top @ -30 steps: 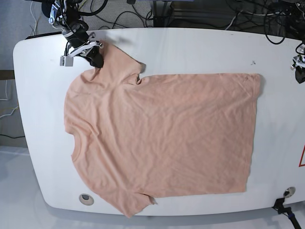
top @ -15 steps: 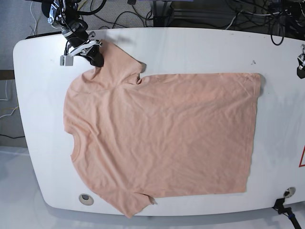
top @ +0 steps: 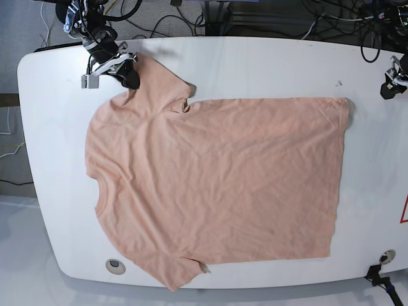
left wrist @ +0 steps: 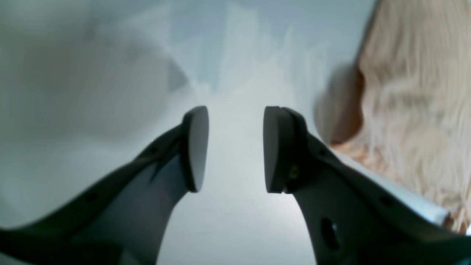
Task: Fold the T-shirt properly
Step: 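Move the left gripper to the opposite shoulder corner and grasp it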
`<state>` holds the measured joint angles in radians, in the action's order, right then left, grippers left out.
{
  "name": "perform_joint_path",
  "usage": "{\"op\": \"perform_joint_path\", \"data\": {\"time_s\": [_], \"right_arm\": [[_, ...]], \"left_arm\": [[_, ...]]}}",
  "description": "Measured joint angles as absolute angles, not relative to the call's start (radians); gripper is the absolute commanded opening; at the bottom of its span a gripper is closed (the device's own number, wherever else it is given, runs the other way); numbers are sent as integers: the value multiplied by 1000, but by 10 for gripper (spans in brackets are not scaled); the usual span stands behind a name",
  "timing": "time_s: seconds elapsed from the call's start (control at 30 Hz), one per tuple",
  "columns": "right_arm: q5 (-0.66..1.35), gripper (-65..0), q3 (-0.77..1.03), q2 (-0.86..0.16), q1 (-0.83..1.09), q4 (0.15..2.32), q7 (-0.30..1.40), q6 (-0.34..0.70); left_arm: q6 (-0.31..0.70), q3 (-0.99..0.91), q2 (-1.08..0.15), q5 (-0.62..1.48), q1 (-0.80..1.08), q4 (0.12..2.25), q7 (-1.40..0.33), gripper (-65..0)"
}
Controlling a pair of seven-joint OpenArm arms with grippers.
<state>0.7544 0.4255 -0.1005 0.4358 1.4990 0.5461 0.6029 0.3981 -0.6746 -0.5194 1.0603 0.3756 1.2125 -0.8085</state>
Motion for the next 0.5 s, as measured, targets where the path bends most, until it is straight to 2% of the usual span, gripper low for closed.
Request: {"op": "perform_joint_path", "data": {"time_s": [0.5], "right_arm": [[755,-650,429,-100,435,1499,543,603]], "left_arm": [[432,-508,-488,1059,281,1228,-832,-402]]}}
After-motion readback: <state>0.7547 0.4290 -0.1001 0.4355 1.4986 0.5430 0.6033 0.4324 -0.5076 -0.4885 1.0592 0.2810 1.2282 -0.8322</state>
